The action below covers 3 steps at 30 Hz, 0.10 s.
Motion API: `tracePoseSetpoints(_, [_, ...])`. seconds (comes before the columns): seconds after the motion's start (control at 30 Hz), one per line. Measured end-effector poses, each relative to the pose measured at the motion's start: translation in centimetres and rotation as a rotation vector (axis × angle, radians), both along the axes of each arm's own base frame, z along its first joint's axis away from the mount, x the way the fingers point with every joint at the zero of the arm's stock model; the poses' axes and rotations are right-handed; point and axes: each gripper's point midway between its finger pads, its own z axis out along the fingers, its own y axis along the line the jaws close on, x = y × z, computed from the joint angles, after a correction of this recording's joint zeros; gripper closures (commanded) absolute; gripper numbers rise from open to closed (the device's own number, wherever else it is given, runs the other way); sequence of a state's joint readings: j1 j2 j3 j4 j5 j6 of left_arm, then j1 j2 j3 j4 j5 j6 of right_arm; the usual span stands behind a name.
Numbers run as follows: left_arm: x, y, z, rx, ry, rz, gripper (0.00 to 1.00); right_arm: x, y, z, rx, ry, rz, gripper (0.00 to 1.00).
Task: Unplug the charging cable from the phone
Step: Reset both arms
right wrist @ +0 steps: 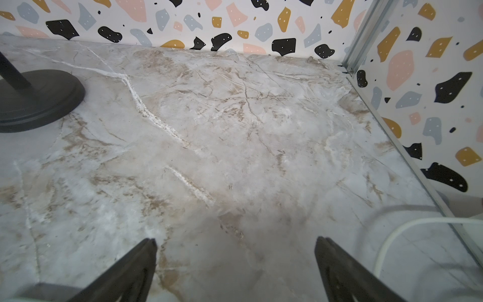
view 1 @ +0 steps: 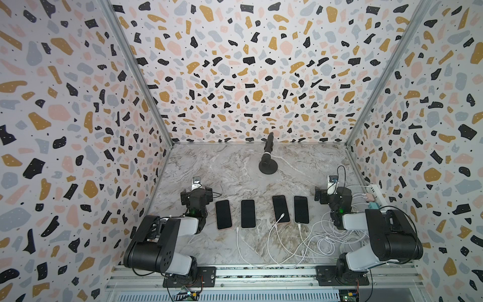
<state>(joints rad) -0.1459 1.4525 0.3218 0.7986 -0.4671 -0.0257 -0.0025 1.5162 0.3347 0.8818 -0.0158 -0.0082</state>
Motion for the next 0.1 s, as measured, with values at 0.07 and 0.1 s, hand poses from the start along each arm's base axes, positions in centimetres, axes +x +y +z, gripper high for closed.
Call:
tracePoseSetpoints(0.07, [0.01,0.0,0.02,0.0,-0.001,0.0,0.0,0.0,0.0,0.0,0.0,0.0,0.0,0.0])
tracePoseSetpoints(0.1, [0.02,0.0,0.04,0.0,-0.002,0.0,0.01,0.0,0.0,0.0,0.0,0.0,0.0,0.0])
